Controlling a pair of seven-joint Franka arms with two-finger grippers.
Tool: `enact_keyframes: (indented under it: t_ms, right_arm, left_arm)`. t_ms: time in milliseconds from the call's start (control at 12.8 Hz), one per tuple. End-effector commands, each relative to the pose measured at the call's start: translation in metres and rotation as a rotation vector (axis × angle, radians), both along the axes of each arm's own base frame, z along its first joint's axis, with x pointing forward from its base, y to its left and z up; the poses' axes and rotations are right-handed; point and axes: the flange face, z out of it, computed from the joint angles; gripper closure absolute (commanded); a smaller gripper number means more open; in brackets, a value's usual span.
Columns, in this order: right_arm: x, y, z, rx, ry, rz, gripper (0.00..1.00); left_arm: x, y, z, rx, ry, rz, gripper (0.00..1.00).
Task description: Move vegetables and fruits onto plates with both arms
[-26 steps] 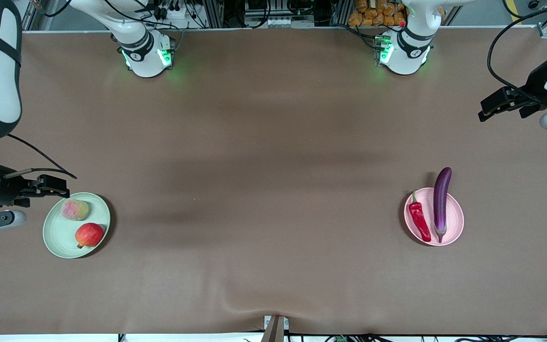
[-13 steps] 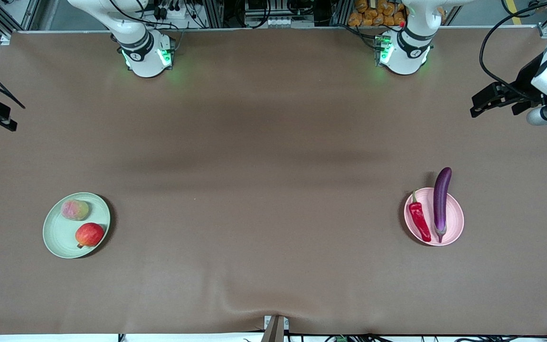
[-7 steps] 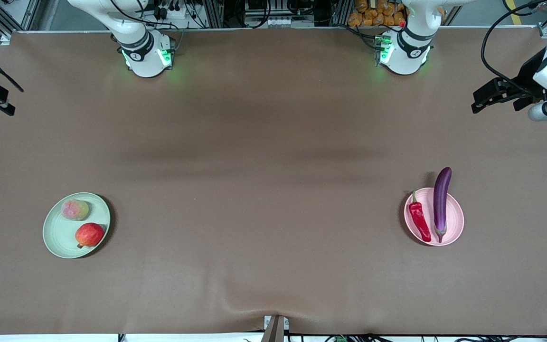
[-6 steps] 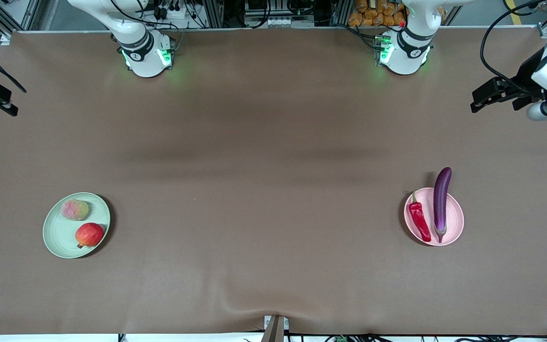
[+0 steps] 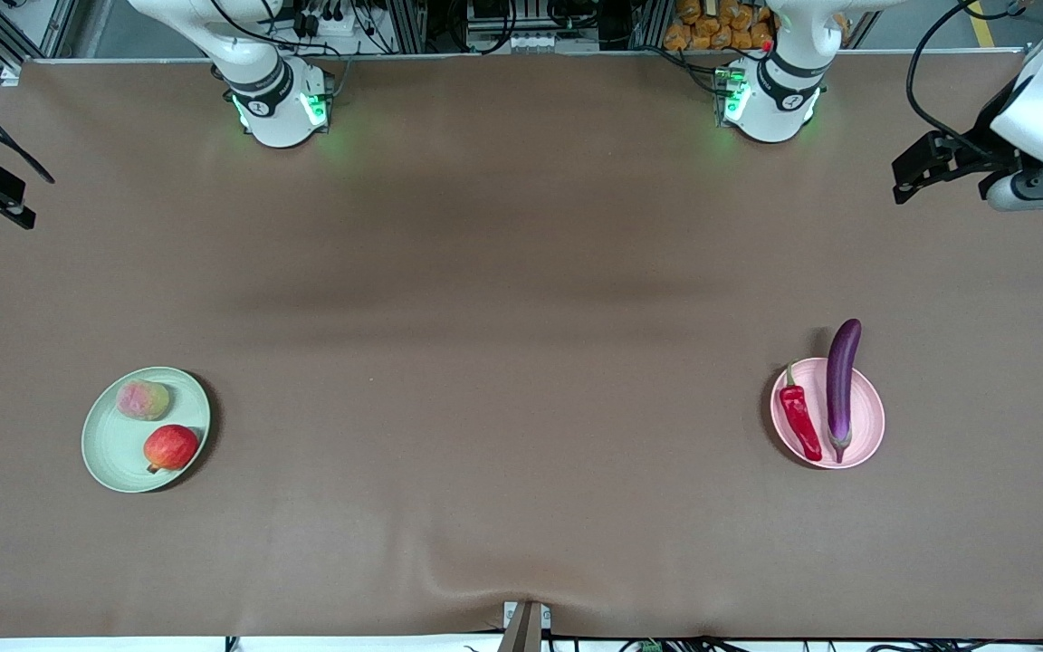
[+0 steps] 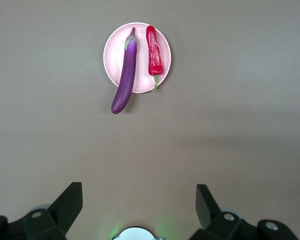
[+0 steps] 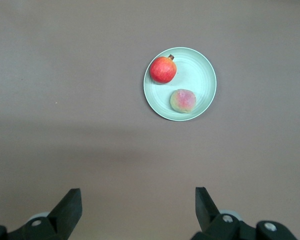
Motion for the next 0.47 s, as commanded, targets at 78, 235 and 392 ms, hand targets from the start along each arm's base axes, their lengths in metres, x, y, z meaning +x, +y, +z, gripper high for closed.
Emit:
enact_keyframes:
  t_ms: [78,235,392]
  right_arm:
    - [0.0000,0.0130,-0.0014,-0.019,-0.003,0.018,0.00]
    - [-0.0011,0.0135,0.0022,-0.014,-0.010,0.018,0.00]
    - [-0.0022,0.0137,0.0024,-0.012,-0.005,0.018,0.00]
  left_arm:
    - [0.0011,0.0186,0.0166,0.000,-0.021,0.014,0.00]
    - [0.0042,0.0202,0.0162,-0.003,-0.020,0.000,0.00]
    - [0.0042,0.0202,0.0162,-0.003,-0.020,0.000,0.00]
